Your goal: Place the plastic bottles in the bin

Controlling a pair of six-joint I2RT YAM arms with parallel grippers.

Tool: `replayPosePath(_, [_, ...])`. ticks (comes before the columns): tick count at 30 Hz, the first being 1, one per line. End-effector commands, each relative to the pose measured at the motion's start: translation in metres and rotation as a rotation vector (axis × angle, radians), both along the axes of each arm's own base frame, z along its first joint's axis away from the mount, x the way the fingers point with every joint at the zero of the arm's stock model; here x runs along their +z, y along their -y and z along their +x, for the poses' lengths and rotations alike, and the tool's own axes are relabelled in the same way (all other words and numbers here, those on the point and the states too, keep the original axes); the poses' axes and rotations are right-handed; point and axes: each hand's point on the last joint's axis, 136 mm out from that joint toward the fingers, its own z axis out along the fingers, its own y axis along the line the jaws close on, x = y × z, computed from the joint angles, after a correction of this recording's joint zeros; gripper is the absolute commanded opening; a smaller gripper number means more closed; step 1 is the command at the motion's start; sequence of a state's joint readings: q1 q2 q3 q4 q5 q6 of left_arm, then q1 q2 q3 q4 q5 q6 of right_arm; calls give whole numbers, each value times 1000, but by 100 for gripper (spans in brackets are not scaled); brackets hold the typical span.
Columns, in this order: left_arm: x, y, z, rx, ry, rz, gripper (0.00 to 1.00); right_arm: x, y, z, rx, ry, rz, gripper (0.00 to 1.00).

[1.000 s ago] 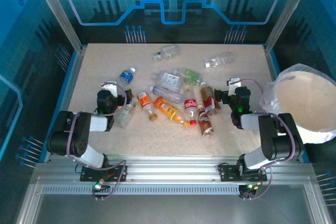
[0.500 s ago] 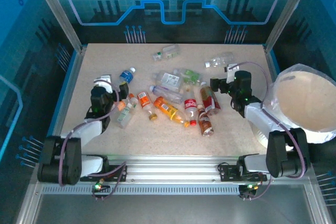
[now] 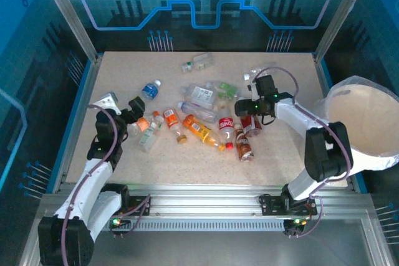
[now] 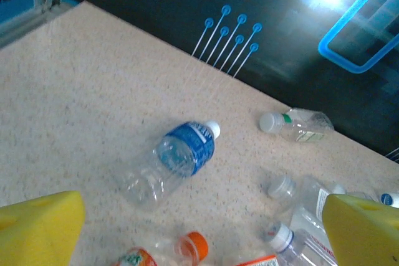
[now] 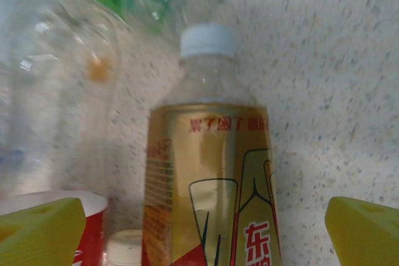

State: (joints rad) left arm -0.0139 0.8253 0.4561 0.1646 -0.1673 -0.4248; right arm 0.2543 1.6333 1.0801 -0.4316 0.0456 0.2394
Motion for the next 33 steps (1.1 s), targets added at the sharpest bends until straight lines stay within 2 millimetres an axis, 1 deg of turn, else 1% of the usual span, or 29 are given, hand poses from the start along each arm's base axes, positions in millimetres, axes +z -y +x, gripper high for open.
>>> replayPosePath(1, [-7,2,-6,11,-75,-79,99,-15,6,-8,-44,-119,-65,100])
replayPosePath(4, [-12,2,-5,15,-107,-86,99,-29,5,-5,-57,-163,-83,100])
replayPosePath(7, [-19,-1,-3,30,-142,-72,99,-37,5,0,-72,-164,-115,99])
replayPosePath(10, [-23,-1,-1,30,-158,-77,99,-48,2,0,-71,-188,-117,97])
replayPosePath(13, [-24,-4,-1,44,-137,-70,99,-55,2,0,-75,-205,-140,92])
replayPosePath(14, [-24,-6,-1,57,-126,-70,99,-57,3,0,-78,-206,-149,89])
replayPosePath(19, [-21,-4,0,49,-80,-85,99,-54,7,2,-98,-173,-165,78])
replayPosePath(22, [-24,-5,-1,59,-78,-103,99,-45,9,5,-104,-120,-183,71])
replayPosePath(24, [-24,-3,0,50,-78,-115,99,-33,8,7,-104,-69,-188,64])
replayPosePath(26, [-21,4,2,14,-71,-129,99,-16,9,10,-104,-13,-192,56])
replayPosePath(28, [-17,10,3,-8,-65,-148,99,0,11,11,-109,38,-197,51])
replayPosePath(30, [-12,17,4,-34,-56,-169,99,19,12,11,-112,96,-191,48])
replayPosePath(33, [-4,36,7,-87,-37,-192,99,52,12,11,-118,185,-165,45])
